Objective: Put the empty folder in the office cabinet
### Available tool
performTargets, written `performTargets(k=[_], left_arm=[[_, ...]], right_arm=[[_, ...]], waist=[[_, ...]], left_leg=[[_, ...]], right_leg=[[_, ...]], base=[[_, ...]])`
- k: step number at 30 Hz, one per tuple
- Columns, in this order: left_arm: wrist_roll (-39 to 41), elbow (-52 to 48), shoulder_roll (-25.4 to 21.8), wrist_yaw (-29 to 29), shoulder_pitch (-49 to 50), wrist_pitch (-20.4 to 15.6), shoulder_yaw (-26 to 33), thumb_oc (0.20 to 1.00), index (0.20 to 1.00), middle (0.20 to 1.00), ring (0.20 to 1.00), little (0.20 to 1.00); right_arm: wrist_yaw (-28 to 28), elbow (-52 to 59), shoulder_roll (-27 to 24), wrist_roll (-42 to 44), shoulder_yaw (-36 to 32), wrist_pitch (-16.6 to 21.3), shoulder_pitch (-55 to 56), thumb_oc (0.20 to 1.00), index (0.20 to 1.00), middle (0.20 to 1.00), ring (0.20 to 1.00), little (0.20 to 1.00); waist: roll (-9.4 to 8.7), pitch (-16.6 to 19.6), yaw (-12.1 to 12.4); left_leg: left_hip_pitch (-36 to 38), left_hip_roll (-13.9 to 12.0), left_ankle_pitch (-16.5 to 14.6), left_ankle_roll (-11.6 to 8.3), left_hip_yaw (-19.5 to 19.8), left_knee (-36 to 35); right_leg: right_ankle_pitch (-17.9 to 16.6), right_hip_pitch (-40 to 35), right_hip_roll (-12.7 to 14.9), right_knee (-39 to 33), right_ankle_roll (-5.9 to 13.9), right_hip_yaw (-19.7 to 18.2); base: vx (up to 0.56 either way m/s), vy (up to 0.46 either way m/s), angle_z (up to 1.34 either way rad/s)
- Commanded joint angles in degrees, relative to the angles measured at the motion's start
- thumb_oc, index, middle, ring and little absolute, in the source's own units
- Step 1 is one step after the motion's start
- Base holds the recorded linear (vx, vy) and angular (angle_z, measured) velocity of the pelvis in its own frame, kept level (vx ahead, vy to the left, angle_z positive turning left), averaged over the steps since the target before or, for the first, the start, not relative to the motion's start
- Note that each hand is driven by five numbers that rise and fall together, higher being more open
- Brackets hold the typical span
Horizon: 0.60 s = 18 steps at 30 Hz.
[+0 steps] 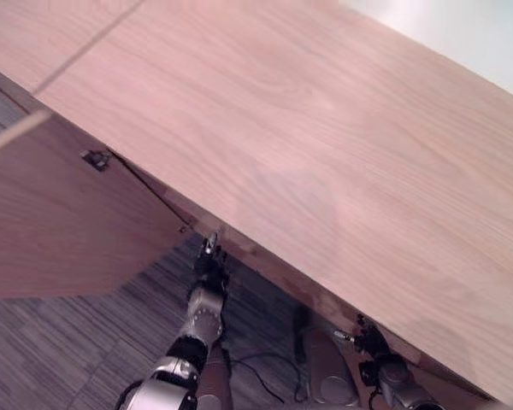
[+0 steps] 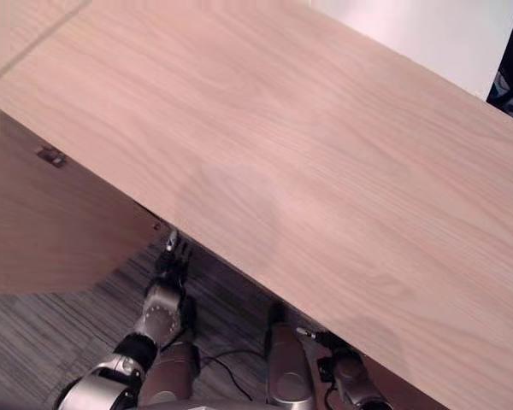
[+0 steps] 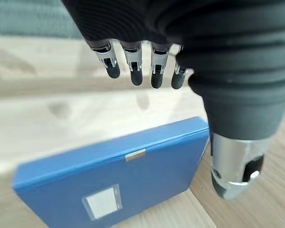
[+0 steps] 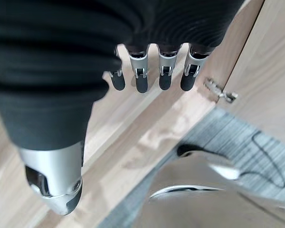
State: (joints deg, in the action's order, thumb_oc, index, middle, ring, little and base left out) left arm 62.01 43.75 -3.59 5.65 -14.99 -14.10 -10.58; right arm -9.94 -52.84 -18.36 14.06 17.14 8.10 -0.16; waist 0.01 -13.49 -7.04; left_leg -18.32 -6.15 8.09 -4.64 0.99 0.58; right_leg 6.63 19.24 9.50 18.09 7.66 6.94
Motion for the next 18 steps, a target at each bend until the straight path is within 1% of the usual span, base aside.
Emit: performTargets(k=[1,2,3,5,6,7,8,9,10,11,12,13,14,15,16,17,18], left_arm=[[-5.5,-1.6,-2.4,-3.5,-2.9,0.4,-0.6,1.0,1.0,1.0,1.0,1.0],[-5.5,-1.7,-2.4,-3.5,-2.8,0.4,-0.7,1.0,1.0,1.0,1.0,1.0],[-6.8,-2.0,-3.2,-4.0,-1.5,0.8,-0.9,1.0,1.0,1.0,1.0,1.0],[-8.5,-1.2,-4.6,-5.7,1.8,2.3,-0.4,1.0,1.0,1.0,1.0,1.0],[-8.5,-1.2,-4.6,-5.7,1.8,2.3,-0.4,1.0,1.0,1.0,1.0,1.0],[-9.8,-0.9,-5.3,-6.0,2.8,2.8,-0.8,1.0,1.0,1.0,1.0,1.0],[-9.8,-0.9,-5.3,-6.0,2.7,2.8,-0.8,1.0,1.0,1.0,1.0,1.0],[-11.2,-0.6,-6.1,-6.2,3.4,3.2,-0.9,1.0,1.0,1.0,1.0,1.0],[-14.4,-0.7,-7.5,-6.6,6.0,3.5,-0.5,1.0,1.0,1.0,1.0,1.0],[-16.1,-0.2,-8.1,-6.7,7.2,3.9,0.0,1.0,1.0,1.0,1.0,1.0],[-18.5,0.3,-8.9,-6.9,8.7,4.1,0.1,1.0,1.0,1.0,1.0,1.0],[-20.7,0.8,-9.6,-6.9,10.0,4.1,0.0,1.0,1.0,1.0,1.0,1.0],[-23.2,1.2,-10.5,-7.1,10.9,4.0,-0.1,1.0,1.0,1.0,1.0,1.0],[-26.9,1.1,-11.4,-6.9,12.2,3.9,-0.9,1.0,1.0,1.0,1.0,1.0],[-30.4,2.1,-12.0,-7.1,12.6,3.7,-1.5,1.0,1.0,1.0,1.0,1.0],[-34.4,3.0,-12.4,-6.8,13.6,3.7,-1.9,1.0,1.0,1.0,1.0,1.0],[-34.5,3.0,-12.4,-6.8,13.6,3.7,-1.9,1.0,1.0,1.0,1.0,1.0]], right_arm=[[0.7,-0.7,0.2,-2.3,-2.5,-0.4,-0.1,1.0,1.0,1.0,1.0,1.0],[0.7,-0.7,0.2,-2.3,-2.5,-0.5,-0.1,1.0,1.0,1.0,1.0,1.0],[0.5,-0.8,0.1,-2.6,-3.0,-0.5,0.0,1.0,1.0,1.0,1.0,1.0],[0.8,-1.3,0.3,-3.2,-4.4,-0.8,0.3,1.0,1.0,1.0,1.0,1.0],[0.8,-1.3,0.3,-3.2,-4.4,-0.8,0.3,1.0,1.0,1.0,1.0,1.0],[0.7,-1.4,0.4,-2.9,-4.9,-0.9,-0.1,1.0,1.0,1.0,1.0,1.0],[0.7,-1.4,0.4,-2.9,-4.9,-0.9,-0.1,1.0,1.0,1.0,1.0,1.0],[0.7,-1.5,0.6,-2.8,-5.0,-1.0,-0.3,1.0,1.0,1.0,1.0,1.0],[1.2,-2.0,0.6,-2.9,-4.9,-0.9,0.0,1.0,1.0,1.0,1.0,1.0],[1.6,-1.9,0.5,-3.2,-4.7,-0.7,0.2,1.0,1.0,1.0,1.0,1.0],[2.0,-1.7,0.5,-3.8,-4.5,-0.5,0.4,1.0,1.0,1.0,1.0,1.0],[2.4,-1.5,0.5,-4.3,-4.3,-0.3,0.7,1.0,1.0,1.0,1.0,1.0],[2.7,-1.6,0.4,-4.6,-4.0,-0.1,0.9,1.0,1.0,1.0,1.0,1.0],[2.7,-1.1,0.4,-5.0,-4.0,-0.1,1.5,1.0,1.0,1.0,1.0,1.0],[2.8,-1.3,0.3,-5.0,-4.0,0.2,1.7,1.0,1.0,1.0,1.0,1.0],[2.8,-1.7,0.2,-4.8,-4.0,0.4,1.6,1.0,1.0,1.0,1.0,1.0],[2.8,-1.7,0.1,-4.8,-4.1,0.4,1.6,1.0,1.0,1.0,1.0,1.0]], waist=[[-2.35,-1.3,-0.1],[-2.38,-1.3,0.0],[-2.09,-1.0,0.2],[-1.01,-0.2,0.7],[-1.04,-0.2,0.8],[-0.12,-1.2,0.8],[-0.17,-1.3,0.9],[0.57,-2.1,1.2],[2.03,-2.5,1.6],[2.61,-2.0,2.2],[2.7,-1.5,2.8],[2.8,-0.8,3.7],[2.73,0.0,4.5],[1.79,0.4,5.6],[1.46,1.6,6.6],[0.87,2.4,7.2],[1.09,2.6,7.3]], left_leg=[[4.0,3.4,-6.5,0.29,-2.3,0.0],[4.1,3.4,-6.5,0.32,-2.4,-0.1],[4.4,3.8,-6.7,0.6,-3.0,0.0],[5.7,4.7,-7.4,1.54,-4.3,0.1],[5.7,4.7,-7.5,1.55,-4.4,0.1],[6.4,4.4,-7.4,2.17,-5.5,0.9],[6.5,4.4,-7.4,2.18,-5.5,1.0],[6.9,3.8,-7.1,2.57,-6.4,1.6],[7.7,3.0,-6.3,3.54,-7.4,2.1],[7.9,2.4,-5.6,3.87,-8.1,2.0],[8.7,2.3,-5.2,4.13,-8.8,1.8],[9.0,2.1,-4.4,4.19,-9.4,1.4],[8.8,2.1,-3.9,4.12,-10.1,1.0],[9.2,2.6,-3.3,3.9,-10.9,0.8],[8.1,2.8,-2.5,3.61,-11.5,0.8],[7.6,3.3,-2.0,3.23,-11.7,0.9],[7.3,3.0,-1.9,3.18,-11.7,1.0]], right_leg=[[-13.0,-2.5,2.7,-16.4,2.62,-3.7],[-13.1,-2.6,2.7,-16.5,2.65,-3.8],[-13.6,-2.9,3.4,-17.1,3.22,-3.8],[-12.8,-3.0,4.5,-15.5,3.9,-3.2],[-12.7,-3.0,4.5,-15.3,3.92,-3.2],[-11.8,-2.5,4.0,-9.7,4.44,-2.9],[-11.7,-2.4,4.0,-9.4,4.46,-3.0],[-9.5,-2.9,2.9,-5.2,4.13,-1.9],[-4.9,-4.1,-0.2,2.2,3.05,-0.1],[-3.1,-4.7,-2.2,5.1,2.71,0.8],[-1.3,-6.1,-3.9,7.6,2.61,1.9],[-1.0,-7.5,-5.3,8.6,2.5,3.0],[-0.9,-9.3,-6.2,8.0,2.39,4.0],[1.3,-13.1,-5.8,5.2,1.41,4.8],[2.2,-16.0,-6.7,0.5,0.2,4.6],[3.3,-17.8,-6.9,-3.7,-0.65,3.3],[2.9,-17.7,-7.2,-4.1,-0.74,3.2]], base=[[0.0,0.124,-0.06],[-0.04,0.146,-0.11],[-0.05,0.192,-0.23],[-0.04,0.216,-0.26],[-0.07,0.2,-0.21],[-0.08,0.136,-0.24],[-0.14,0.211,-0.12],[-0.19,0.207,-0.13],[-0.24,0.262,-0.16],[-0.2,0.221,-0.43],[-0.1,0.101,-0.47],[-0.08,0.045,-0.51],[-0.06,-0.013,-0.53],[-0.11,-0.065,-0.66],[-0.13,-0.114,-0.74],[-0.11,-0.091,-0.54],[-0.16,-0.074,-0.39]])
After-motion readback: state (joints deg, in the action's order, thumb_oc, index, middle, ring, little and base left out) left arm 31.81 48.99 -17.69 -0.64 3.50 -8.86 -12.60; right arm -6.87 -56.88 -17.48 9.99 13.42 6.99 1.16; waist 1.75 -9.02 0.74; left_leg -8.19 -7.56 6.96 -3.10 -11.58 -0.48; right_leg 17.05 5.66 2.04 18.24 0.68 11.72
